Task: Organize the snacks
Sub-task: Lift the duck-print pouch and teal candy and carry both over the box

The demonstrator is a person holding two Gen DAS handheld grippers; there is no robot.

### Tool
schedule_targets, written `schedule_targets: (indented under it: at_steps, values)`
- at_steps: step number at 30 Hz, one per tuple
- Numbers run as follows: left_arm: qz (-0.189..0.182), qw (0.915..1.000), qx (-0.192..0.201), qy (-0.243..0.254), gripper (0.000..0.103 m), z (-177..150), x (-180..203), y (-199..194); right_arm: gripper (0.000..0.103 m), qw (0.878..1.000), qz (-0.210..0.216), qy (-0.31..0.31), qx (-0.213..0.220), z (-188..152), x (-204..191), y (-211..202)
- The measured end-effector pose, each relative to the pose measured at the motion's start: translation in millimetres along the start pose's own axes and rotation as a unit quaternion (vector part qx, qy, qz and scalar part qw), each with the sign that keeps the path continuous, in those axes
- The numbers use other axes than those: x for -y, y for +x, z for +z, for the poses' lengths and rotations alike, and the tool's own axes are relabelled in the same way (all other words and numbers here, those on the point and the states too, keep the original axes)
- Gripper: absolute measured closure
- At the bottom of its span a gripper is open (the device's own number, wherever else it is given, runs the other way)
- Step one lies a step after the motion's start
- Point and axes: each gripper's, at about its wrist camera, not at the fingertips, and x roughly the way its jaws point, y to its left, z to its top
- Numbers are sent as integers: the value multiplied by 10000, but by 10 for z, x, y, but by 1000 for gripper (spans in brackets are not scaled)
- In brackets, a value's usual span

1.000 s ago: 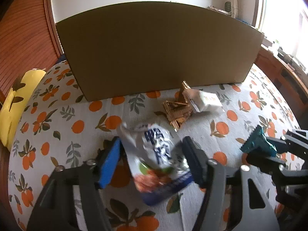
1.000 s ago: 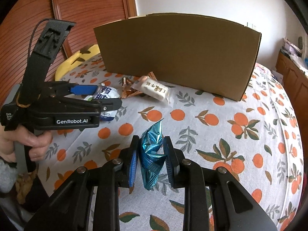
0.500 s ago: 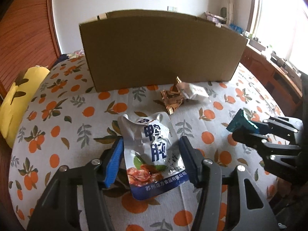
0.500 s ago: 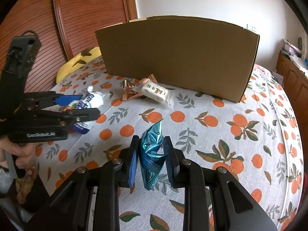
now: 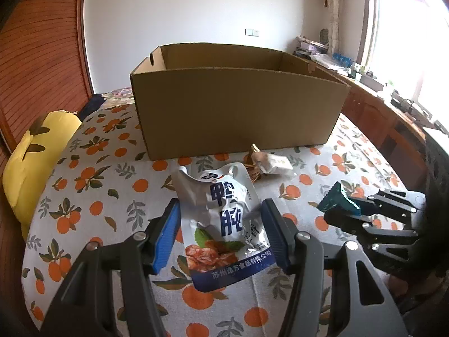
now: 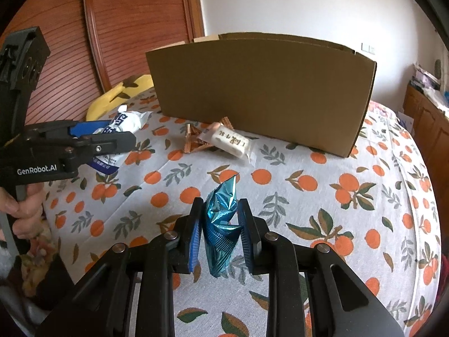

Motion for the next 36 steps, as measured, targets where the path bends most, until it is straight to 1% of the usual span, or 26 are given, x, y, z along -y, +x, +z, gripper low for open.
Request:
schedule_targets:
  at_steps: [3,7,12,15,24,30,36]
  values:
    - [0,9999,116,51,46,51,25,-76,80,10000,-41,-27,57,-3,-12,-17]
    - [-49,9996,247,81,46,124,53,-161,80,9997,-97,30,235,13,0,-81]
    - [-115,9987,459,175,46,246,107,-235,80,9995,-44,217,226,75,63,-118]
    - [-161,9980,573,212,46,324,136,-264,80,9993,-93,168,324,188,66,-196]
    - [-291,9943,968,347,46,653,176,-275,79,9970,-314,-32,703,685,132,-419]
    - [-382,9920,1143,379,46,856,178,-196,79,9957,-412,-34,825,942,262,-390]
    - [-495,9900,1277,340,46,1099,159,-33,79,9952,-430,-111,870,1129,346,-265]
